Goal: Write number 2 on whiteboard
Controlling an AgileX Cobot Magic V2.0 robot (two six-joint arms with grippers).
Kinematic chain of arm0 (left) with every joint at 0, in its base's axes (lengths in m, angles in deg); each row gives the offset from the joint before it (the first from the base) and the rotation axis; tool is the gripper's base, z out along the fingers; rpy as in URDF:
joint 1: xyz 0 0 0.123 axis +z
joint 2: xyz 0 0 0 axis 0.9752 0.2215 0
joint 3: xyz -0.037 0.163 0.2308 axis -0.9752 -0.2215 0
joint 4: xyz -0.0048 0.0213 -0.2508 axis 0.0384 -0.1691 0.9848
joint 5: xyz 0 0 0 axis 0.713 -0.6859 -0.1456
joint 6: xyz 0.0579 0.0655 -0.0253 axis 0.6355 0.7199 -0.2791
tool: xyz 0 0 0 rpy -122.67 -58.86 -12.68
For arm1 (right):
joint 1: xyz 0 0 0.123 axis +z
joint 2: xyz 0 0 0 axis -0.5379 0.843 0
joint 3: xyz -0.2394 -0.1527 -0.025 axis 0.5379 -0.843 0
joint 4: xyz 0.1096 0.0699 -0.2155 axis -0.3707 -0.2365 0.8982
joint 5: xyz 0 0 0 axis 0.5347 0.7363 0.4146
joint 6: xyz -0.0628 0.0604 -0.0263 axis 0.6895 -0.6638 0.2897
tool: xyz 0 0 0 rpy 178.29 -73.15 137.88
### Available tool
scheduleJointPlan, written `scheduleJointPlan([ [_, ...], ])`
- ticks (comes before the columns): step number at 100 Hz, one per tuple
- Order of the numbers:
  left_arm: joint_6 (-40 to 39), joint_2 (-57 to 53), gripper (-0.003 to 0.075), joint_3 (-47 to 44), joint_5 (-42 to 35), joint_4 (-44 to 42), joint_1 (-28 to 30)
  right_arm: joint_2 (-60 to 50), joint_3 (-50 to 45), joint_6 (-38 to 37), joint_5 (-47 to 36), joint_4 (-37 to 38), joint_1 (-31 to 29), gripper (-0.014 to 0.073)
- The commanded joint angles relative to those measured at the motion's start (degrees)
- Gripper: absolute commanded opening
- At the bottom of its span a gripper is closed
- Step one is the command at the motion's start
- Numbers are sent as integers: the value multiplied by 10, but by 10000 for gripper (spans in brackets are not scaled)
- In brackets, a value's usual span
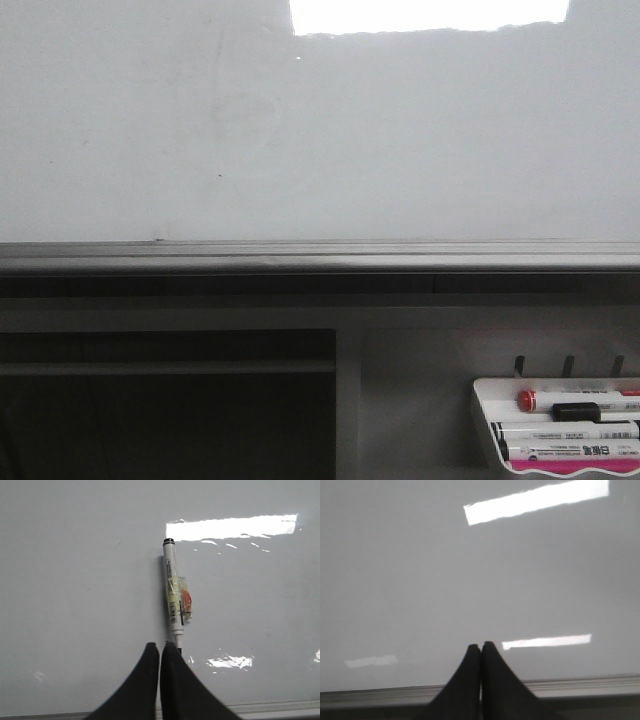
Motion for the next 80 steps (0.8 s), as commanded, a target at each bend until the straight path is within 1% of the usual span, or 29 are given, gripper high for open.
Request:
scheduleJointPlan([
  [1, -5, -15, -20, -6, -41, 4, 1, -11, -14, 4, -40, 2, -5, -66],
  [27, -6, -15, -20, -6, -41, 4, 1, -11, -14, 4, -40, 2, -5, -66],
  [38, -6, -15, -20, -6, -53, 7, 1, -11, -14, 4, -64, 2, -5, -66],
  [48, -6, -15, -20, -2, -54, 9, 1, -11, -7, 4, -61, 2, -5, -66],
  [58, -6, -15, -20, 23, -39, 37, 1, -11, 25, 4, -9, 2, -5, -66],
  [65, -6, -15, -20, 54, -14, 49, 1, -9, 58, 4, 37, 2, -5, -66],
  [80, -6, 5, -20, 146, 77, 50, 1, 21, 143, 6, 135, 27, -5, -66],
])
